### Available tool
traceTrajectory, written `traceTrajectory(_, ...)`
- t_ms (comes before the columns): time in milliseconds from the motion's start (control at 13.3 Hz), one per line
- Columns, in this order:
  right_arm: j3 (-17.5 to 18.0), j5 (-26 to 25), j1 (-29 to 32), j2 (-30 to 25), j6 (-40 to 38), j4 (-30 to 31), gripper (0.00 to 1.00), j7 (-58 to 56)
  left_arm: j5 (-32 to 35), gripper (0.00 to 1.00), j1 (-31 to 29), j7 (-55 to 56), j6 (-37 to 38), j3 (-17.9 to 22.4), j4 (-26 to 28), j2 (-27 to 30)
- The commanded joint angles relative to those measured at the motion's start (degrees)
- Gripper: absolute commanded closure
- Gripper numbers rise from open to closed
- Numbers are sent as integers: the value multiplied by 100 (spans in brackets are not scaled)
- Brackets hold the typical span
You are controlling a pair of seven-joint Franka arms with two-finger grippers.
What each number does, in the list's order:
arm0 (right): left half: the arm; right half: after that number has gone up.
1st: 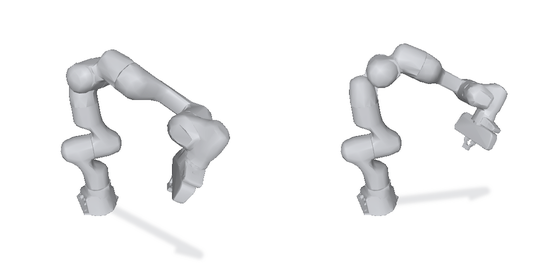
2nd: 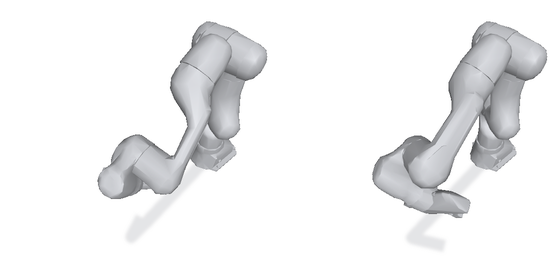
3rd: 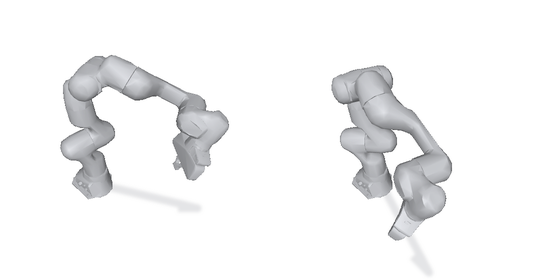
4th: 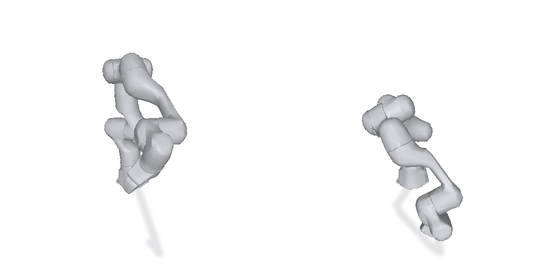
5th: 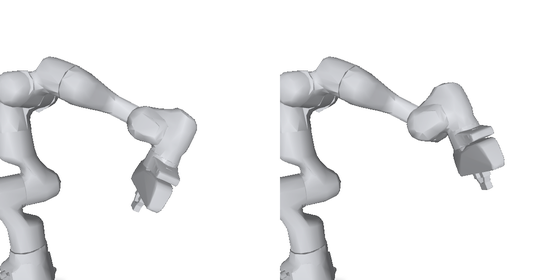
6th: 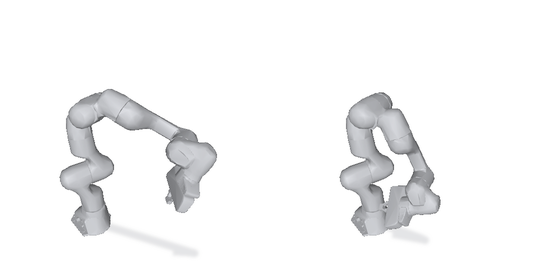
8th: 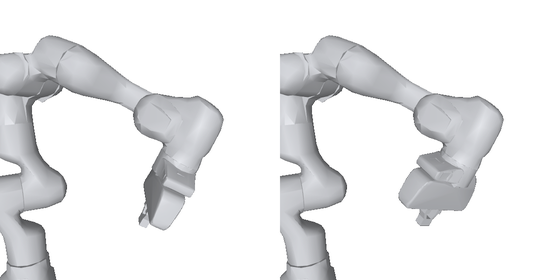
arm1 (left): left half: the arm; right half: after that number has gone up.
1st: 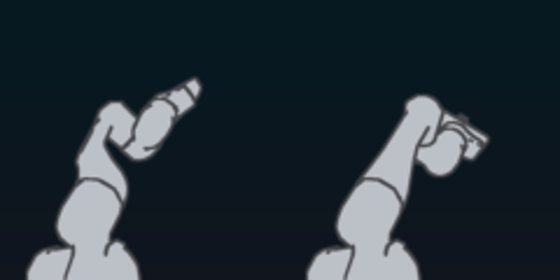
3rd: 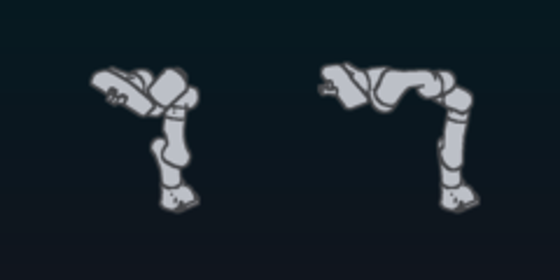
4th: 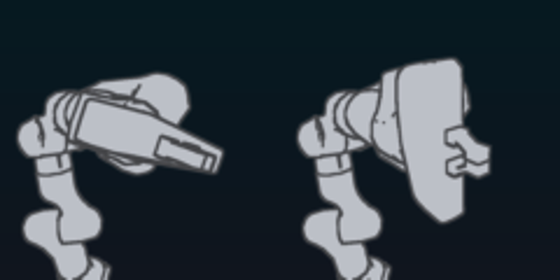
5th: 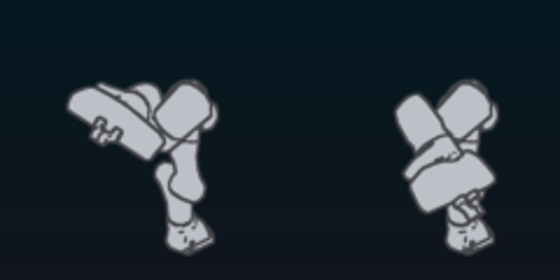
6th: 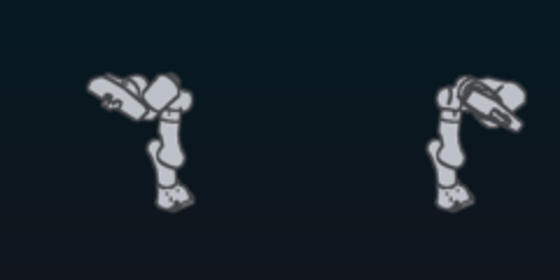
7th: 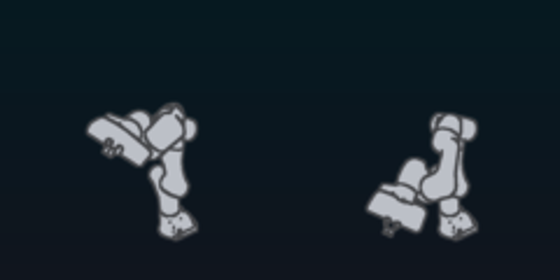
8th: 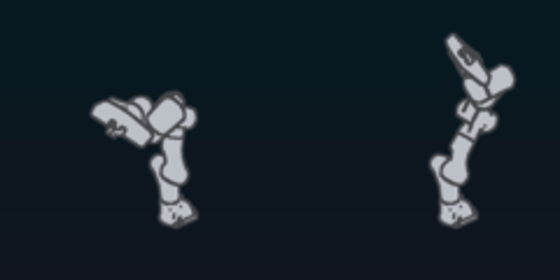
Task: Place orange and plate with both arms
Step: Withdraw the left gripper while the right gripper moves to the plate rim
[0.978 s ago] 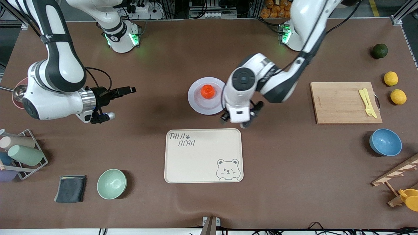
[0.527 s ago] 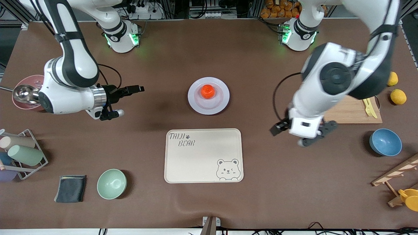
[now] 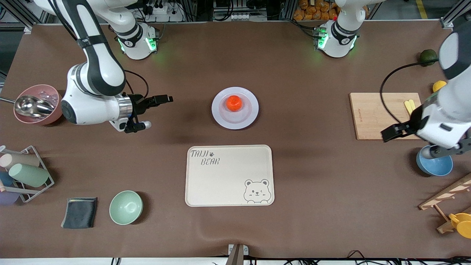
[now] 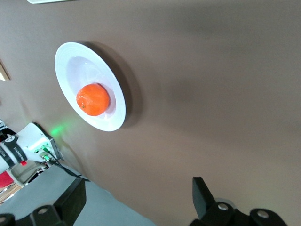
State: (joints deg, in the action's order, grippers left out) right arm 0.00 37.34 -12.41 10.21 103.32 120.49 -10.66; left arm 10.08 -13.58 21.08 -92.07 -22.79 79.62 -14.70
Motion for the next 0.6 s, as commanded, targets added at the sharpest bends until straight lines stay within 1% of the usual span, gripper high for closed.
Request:
traceTrajectory(0, -35, 195, -235, -37, 301, 142, 0, 29, -49, 0, -144, -130, 338, -77, 97, 396)
traceTrajectory(75, -35, 387, -322, 7, 398, 203, 0, 38, -285, 0, -249, -209, 348, -77, 97, 432)
traceTrajectory(150, -35, 676, -410, 25, 530, 395, 0, 38, -470, 0, -424, -366, 383, -77, 97, 537)
traceTrajectory(226, -35, 905, -498, 7, 731, 580, 0, 29, -515, 0, -452, -568, 427, -51, 106, 660)
traceTrajectory(301, -35, 959, -664, 7, 907, 686, 0, 38, -672, 0, -357, -787, 427, 211, 132, 713)
traceTrajectory(376, -35, 977, -779, 25, 1092, 730, 0, 38, -796, 0, 505, -868, 462, 1075, 150, 810)
traceTrajectory(451, -35, 1030, -876, 42, 1268, 757, 0, 38, -849, 0, 1558, -886, 627, 2336, 133, 819)
traceTrajectory(527, -35, 1126, -955, 95, 1417, 748, 0, 29, -1119, 0, 1830, -930, 734, 2723, 132, 819)
